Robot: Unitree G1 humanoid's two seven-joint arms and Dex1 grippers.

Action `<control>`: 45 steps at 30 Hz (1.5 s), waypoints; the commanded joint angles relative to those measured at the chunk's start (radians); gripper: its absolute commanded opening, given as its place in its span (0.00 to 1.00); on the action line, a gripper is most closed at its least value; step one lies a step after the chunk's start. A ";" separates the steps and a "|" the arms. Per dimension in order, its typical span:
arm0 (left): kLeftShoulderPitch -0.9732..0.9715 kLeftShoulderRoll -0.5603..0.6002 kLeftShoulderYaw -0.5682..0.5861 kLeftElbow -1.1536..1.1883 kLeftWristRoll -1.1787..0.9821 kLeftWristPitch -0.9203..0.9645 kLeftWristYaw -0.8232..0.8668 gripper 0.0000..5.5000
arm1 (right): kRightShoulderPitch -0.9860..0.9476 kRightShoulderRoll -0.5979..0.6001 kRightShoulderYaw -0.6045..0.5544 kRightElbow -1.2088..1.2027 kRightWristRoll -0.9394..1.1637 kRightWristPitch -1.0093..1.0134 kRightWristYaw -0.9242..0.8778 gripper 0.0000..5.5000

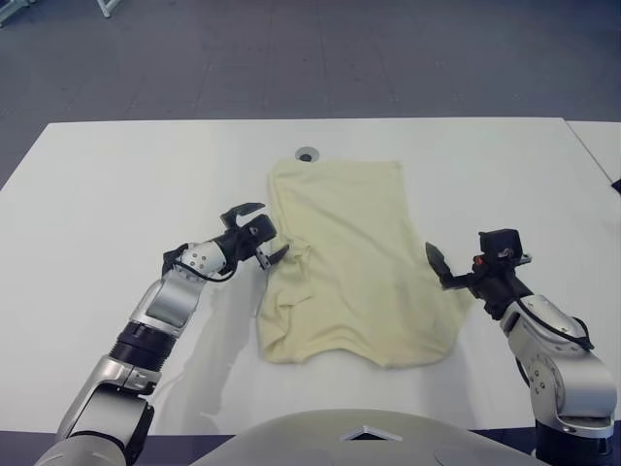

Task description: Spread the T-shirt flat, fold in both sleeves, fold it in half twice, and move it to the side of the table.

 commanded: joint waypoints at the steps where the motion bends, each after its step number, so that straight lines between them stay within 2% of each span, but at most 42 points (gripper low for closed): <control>1: -0.001 -0.017 0.004 0.163 0.083 0.054 0.095 0.98 | -0.011 -0.007 0.001 0.014 -0.002 0.000 -0.002 0.98; 4: -0.001 -0.029 0.045 0.152 0.046 0.041 0.106 0.98 | -0.001 -0.024 0.016 0.019 -0.017 -0.001 0.004 0.98; 7: 0.057 -0.016 0.132 -0.014 -0.059 0.031 0.059 0.98 | 0.048 -0.062 0.045 0.043 -0.075 -0.031 0.006 0.98; 13: 0.214 0.096 0.282 -0.339 -0.205 0.062 -0.090 0.98 | 0.093 -0.096 0.132 0.069 -0.177 -0.117 0.006 0.98; 16: 0.295 0.165 0.310 -0.429 -0.255 0.065 -0.185 0.98 | 0.100 -0.098 0.148 0.095 -0.218 -0.132 -0.007 0.98; 20: 0.462 0.254 0.311 -0.520 -0.284 0.056 -0.305 0.98 | 0.076 -0.090 0.149 0.154 -0.266 -0.123 -0.037 0.98; 23: 0.547 0.292 0.292 -0.509 -0.224 -0.001 -0.324 0.98 | 0.066 -0.093 0.141 0.187 -0.274 -0.120 -0.038 0.98; 31: 0.556 0.276 0.271 -0.358 -0.124 -0.077 -0.251 0.98 | 0.065 -0.116 0.176 0.243 -0.314 -0.127 -0.020 0.98; 35: 0.672 0.314 0.254 -0.410 -0.152 -0.070 -0.302 0.98 | 0.061 -0.127 0.168 0.294 -0.335 -0.139 -0.034 0.98; 39: 0.771 0.335 0.253 -0.457 -0.161 -0.073 -0.314 0.98 | 0.035 -0.108 0.134 0.338 -0.311 -0.175 -0.032 0.98; 45: 0.670 0.285 0.235 -0.474 -0.187 -0.047 -0.270 0.98 | 0.014 -0.012 -0.013 0.165 -0.108 -0.189 0.002 0.98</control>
